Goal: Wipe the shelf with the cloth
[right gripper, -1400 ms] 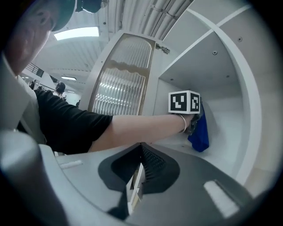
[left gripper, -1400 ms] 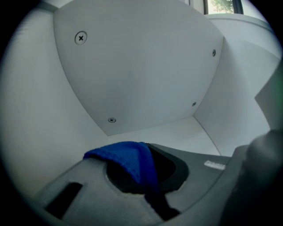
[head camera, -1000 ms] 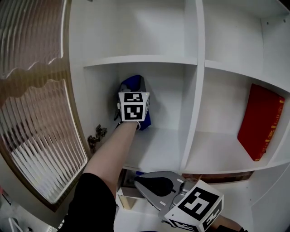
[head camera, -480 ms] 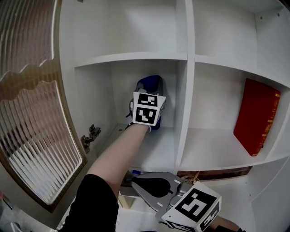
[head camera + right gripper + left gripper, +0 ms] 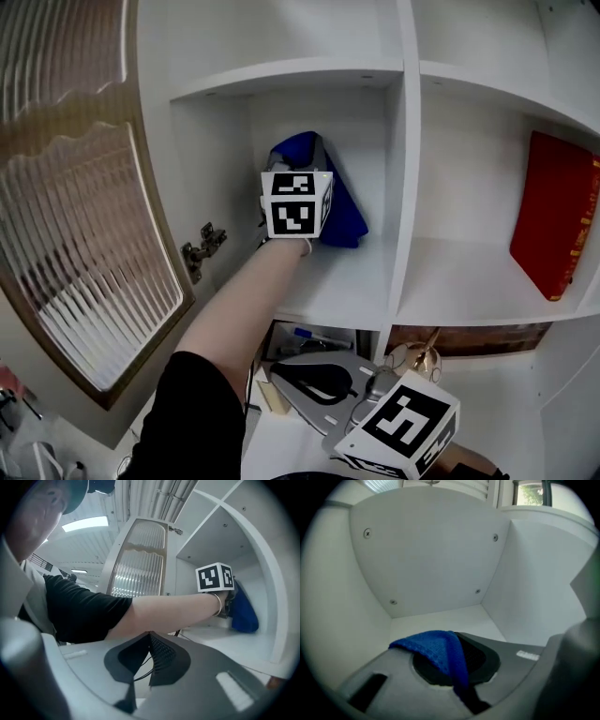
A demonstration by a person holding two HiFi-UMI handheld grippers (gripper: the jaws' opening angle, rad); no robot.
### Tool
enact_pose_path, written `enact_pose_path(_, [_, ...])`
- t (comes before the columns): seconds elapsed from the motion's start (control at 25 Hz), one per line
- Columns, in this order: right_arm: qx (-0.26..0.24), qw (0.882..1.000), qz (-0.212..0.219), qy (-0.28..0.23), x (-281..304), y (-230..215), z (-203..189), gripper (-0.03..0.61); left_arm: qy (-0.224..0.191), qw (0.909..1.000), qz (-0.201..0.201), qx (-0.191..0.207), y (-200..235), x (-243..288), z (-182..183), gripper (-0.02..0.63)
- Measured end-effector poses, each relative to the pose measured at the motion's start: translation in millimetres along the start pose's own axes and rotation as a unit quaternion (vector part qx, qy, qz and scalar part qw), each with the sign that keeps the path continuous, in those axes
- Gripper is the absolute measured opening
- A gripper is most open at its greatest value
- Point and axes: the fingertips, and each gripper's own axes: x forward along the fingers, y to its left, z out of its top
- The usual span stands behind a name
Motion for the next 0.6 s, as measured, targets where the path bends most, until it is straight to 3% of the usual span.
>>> enact_pose_path(0.16, [-0.016,1.0,0.018,0.002,2,7,-1,0.003,0.055,0.9966,0.058,0.018,36,-3,-24,-0.002])
enact_pose_path(0.36, [-0.006,1.0,0.01,0.005,-6,0,-10,0.003,0.096,0.9895,0.106,-0.017,63,-2,-49,-0.002])
enact_pose_path(0.48, [-0.008,1.0,0.003,0.002,-11,-6,-11,0.003,0.104,0.9884,0.107,-0.032,62,4,-56,-0.002])
enact_pose_path(0.6, [-0.004,1.0,-0.004,-0.006,-15,-12,-9,0.003,0.093,0.9922,0.082,-0.009,44,11,-51,-0.002])
